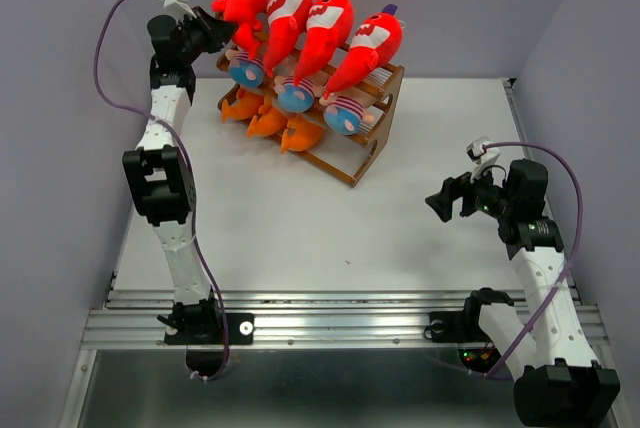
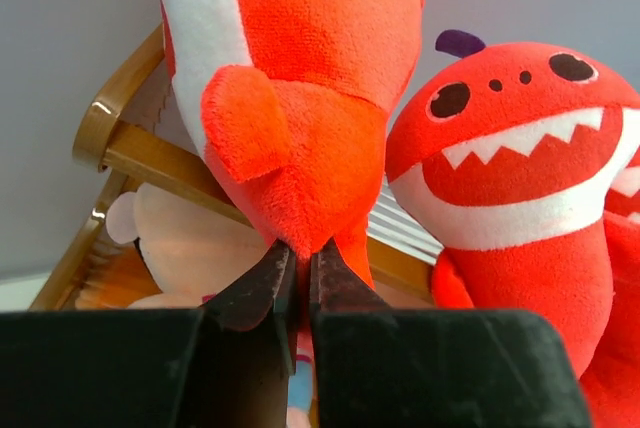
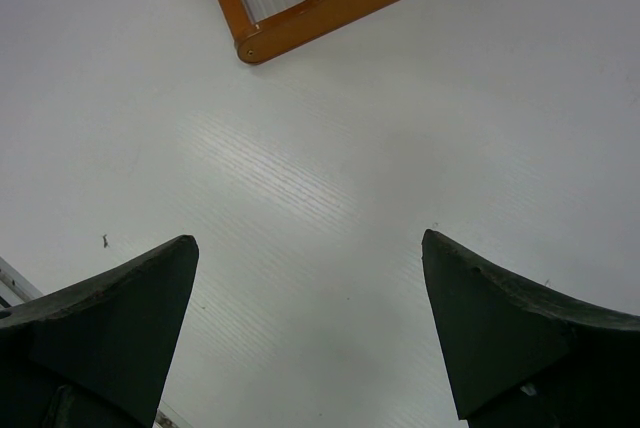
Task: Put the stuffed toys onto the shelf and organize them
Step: Place the stuffed toy onto shelf
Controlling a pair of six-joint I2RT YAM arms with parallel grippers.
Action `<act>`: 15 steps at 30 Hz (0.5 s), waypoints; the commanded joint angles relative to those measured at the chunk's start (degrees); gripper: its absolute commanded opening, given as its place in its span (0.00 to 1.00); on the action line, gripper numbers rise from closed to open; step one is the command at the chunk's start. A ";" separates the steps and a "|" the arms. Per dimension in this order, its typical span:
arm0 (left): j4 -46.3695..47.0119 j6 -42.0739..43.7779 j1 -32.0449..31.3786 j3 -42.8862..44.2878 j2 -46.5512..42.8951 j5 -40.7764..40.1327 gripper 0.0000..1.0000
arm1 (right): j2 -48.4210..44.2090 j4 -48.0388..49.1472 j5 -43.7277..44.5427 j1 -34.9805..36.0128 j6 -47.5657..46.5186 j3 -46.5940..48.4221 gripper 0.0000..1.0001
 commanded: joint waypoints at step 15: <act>-4.78 26.84 -3.46 1.76 -8.81 -9.07 0.00 | -0.26 3.42 -0.36 -0.45 -0.56 -0.35 0.98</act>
